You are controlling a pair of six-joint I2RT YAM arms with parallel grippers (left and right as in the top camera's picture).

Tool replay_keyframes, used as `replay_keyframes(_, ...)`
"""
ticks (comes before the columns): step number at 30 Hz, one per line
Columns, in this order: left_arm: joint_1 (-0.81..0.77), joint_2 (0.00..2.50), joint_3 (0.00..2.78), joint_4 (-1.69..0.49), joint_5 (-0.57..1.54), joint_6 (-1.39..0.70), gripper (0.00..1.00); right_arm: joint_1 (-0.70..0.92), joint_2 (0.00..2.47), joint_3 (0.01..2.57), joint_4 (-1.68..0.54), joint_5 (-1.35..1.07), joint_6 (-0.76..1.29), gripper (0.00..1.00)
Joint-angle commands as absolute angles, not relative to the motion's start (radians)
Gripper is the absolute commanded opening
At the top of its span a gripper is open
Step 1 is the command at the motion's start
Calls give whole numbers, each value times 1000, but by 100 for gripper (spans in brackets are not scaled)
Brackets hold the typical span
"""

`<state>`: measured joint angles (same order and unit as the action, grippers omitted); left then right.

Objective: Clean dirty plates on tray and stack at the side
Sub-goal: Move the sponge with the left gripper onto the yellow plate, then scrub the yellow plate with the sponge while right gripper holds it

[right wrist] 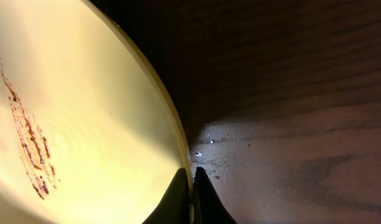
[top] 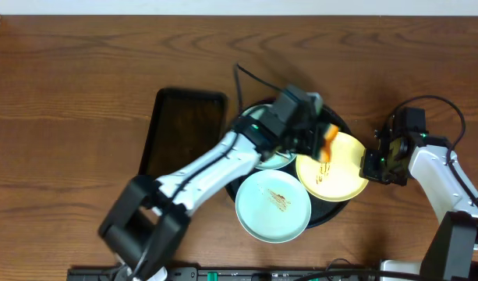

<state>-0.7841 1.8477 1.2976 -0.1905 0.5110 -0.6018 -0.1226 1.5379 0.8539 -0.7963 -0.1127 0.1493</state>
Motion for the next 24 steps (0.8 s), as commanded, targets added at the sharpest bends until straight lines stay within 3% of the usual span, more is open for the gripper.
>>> replay_keyframes(1, -799, 1900, 1318, -164, 544, -694, 7, -114, 1545, 845, -801, -95, 145, 1)
replay_keyframes(15, -850, 2090, 1318, -8, 622, -780, 7, -114, 1545, 845, -800, -95, 145, 1)
replay_keyframes(24, -814, 2108, 1318, -208, 329, -761, 7, -114, 1545, 845, -802, -95, 145, 1)
